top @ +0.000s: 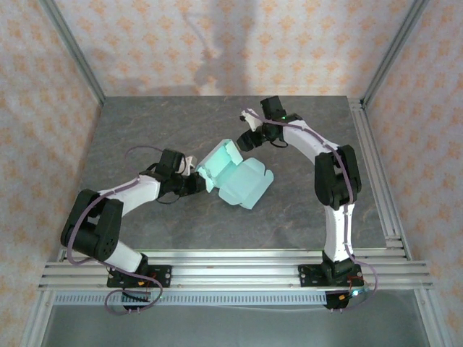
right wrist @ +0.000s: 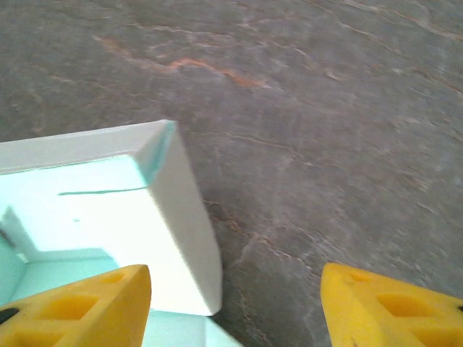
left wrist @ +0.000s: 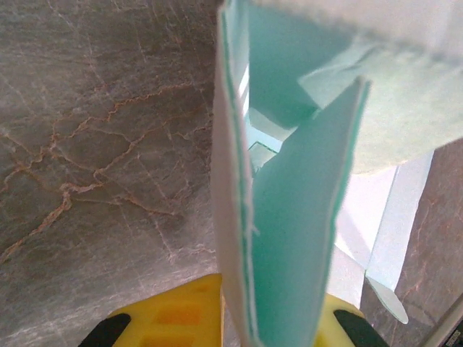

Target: Fold the paper box

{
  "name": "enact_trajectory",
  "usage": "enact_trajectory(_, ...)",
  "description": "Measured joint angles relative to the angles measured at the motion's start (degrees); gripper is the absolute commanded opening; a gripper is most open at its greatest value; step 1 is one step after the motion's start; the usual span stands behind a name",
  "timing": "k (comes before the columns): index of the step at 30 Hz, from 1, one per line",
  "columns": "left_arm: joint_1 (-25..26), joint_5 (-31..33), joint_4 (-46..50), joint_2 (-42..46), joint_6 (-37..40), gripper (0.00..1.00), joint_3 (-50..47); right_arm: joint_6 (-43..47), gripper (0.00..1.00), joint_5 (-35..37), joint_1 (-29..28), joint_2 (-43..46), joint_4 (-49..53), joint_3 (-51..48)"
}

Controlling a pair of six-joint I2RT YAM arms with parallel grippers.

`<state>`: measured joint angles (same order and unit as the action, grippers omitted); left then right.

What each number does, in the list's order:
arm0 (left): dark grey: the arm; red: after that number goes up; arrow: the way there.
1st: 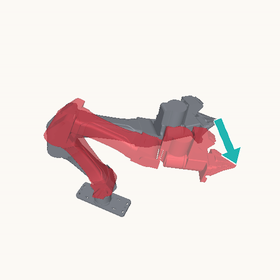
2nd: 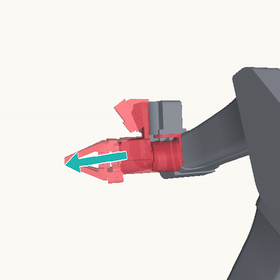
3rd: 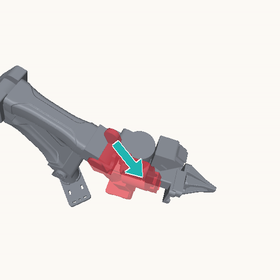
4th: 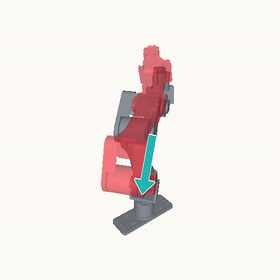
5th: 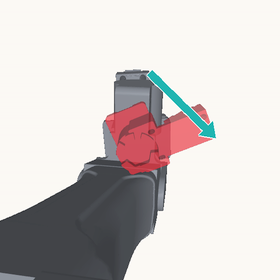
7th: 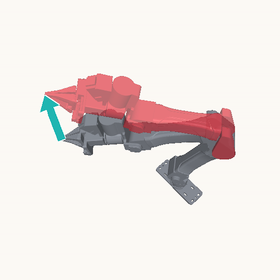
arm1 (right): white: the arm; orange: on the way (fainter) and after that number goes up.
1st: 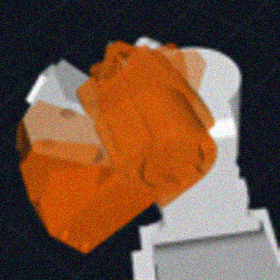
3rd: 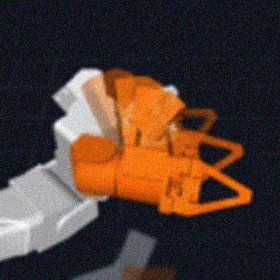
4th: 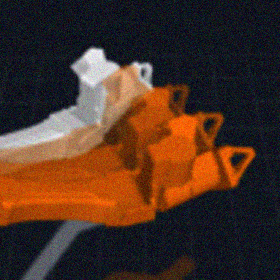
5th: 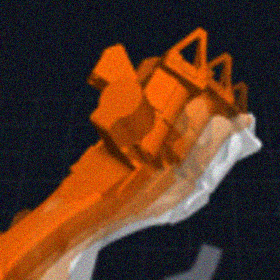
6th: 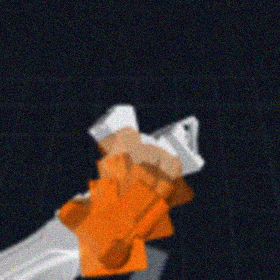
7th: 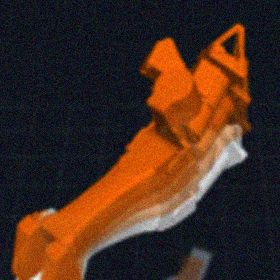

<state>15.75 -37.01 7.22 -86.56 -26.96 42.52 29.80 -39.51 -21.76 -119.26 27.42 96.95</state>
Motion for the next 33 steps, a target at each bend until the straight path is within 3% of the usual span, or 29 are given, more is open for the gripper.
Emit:
enact_trajectory(8,0.0,0.0,0.1,-0.9,0.0,0.13,0.8,3.0,0.62,-5.1,0.1,-0.7,-0.3,-1.2)
enact_trajectory(16,0.0,-0.1,0.1,-1.0,0.0,0.13,0.9,4.4,0.60,-4.8,0.0,-5.5,-0.4,0.1)
enact_trajectory(33,0.0,-0.5,0.4,-1.0,0.1,0.13,1.5,7.4,0.46,-2.4,-3.3,-11.2,1.0,7.7)
